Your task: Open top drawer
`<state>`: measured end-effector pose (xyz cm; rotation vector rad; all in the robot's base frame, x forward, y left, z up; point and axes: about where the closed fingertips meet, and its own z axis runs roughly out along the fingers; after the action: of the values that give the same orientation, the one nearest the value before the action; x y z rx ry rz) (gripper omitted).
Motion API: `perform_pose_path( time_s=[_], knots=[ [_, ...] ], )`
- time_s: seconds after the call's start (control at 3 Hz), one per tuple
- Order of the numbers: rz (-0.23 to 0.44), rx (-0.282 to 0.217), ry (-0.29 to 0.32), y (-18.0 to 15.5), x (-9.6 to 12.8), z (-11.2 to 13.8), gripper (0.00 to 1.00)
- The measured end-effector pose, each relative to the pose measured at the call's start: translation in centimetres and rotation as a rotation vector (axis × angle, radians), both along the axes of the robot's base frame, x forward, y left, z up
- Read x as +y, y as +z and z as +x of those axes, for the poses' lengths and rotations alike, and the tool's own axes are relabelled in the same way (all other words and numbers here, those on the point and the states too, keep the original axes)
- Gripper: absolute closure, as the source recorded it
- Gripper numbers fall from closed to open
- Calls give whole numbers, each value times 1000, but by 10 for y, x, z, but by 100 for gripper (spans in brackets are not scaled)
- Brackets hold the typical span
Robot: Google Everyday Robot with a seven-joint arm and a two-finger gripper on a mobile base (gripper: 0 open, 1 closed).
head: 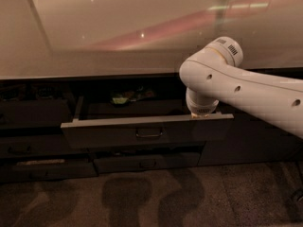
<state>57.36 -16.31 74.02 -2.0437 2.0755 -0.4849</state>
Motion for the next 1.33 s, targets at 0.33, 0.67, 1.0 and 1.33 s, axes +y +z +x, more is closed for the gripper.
perform_pose_path(
  time_s=[0.33, 0.67, 1.0, 1.33],
  knots=[
    [152, -18, -10, -1, -14, 20, 100],
    [345, -2, 21, 10, -22, 28, 100],
    [402, -12, 72, 23, -12, 30, 100],
    [402, -12, 72, 22, -12, 30, 100]
  ],
)
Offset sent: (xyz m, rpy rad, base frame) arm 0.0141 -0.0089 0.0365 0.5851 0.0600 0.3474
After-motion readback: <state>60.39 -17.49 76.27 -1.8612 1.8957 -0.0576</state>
